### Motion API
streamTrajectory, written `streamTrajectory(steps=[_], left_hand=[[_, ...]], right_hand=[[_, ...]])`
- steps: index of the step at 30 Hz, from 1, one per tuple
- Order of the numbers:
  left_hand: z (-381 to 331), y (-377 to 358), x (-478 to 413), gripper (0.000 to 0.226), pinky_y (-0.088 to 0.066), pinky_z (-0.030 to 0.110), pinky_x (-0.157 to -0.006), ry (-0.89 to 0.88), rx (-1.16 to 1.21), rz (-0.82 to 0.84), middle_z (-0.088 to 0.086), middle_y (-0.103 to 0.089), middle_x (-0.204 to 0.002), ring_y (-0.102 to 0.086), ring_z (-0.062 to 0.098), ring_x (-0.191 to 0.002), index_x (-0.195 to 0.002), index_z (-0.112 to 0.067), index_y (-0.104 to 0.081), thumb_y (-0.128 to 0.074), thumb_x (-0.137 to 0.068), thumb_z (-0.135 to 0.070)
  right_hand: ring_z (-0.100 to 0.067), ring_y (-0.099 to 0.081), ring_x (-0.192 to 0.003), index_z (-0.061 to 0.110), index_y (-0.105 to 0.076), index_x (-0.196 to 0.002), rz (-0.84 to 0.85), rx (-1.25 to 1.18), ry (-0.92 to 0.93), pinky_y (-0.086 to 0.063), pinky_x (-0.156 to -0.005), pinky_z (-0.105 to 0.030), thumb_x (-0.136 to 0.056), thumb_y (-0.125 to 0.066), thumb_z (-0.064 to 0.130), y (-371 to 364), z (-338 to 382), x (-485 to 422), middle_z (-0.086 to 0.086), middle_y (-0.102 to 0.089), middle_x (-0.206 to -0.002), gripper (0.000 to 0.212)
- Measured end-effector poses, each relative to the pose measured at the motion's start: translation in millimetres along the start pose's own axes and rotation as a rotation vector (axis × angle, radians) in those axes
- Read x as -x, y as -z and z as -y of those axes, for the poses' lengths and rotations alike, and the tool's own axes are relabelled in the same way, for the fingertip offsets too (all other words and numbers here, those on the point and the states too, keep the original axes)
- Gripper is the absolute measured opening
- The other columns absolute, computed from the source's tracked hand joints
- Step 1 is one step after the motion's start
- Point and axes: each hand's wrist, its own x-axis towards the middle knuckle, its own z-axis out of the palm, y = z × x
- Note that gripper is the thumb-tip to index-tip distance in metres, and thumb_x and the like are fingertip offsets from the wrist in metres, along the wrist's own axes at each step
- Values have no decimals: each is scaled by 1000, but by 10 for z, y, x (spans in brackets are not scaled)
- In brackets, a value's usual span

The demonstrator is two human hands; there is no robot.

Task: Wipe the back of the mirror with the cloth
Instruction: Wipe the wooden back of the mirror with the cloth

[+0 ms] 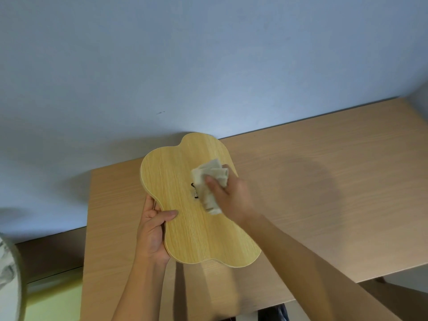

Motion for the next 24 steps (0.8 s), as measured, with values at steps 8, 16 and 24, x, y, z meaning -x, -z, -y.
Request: streamTrajectory(steps=[8,16,24], left_hand=[[-26,-51,31,79,-48,64,-101,5,-44,-26,12,-69,-136,-63,36,-119,-139,-24,-64,-61,-71,16],[-75,-301,117,82,-49,67,-102,-21,-74,-23,15,-63,-146,-60,41,-129,-135,-30,-68,-61,-69,19],[-90,-890,223,88,-63,53,-82,-88,-136,2,2,-76,-124,-73,28,-105,-139,-28,-65,-51,-74,29]], right_hand=[[-22,-70,-71,21,-58,-97,-4,318,-304,-61,-63,-42,-103,-44,60,245,-614,-49,1,-70,-79,42],[-25,-72,-82,16,-59,-107,-51,168,-357,-57,-66,-39,-103,-54,45,750,-669,-187,-2,-71,-87,30],[-19,-72,-77,7,-72,-104,232,-745,-338,-57,-72,-32,-104,-59,40,685,-156,-271,-7,-75,-83,35]])
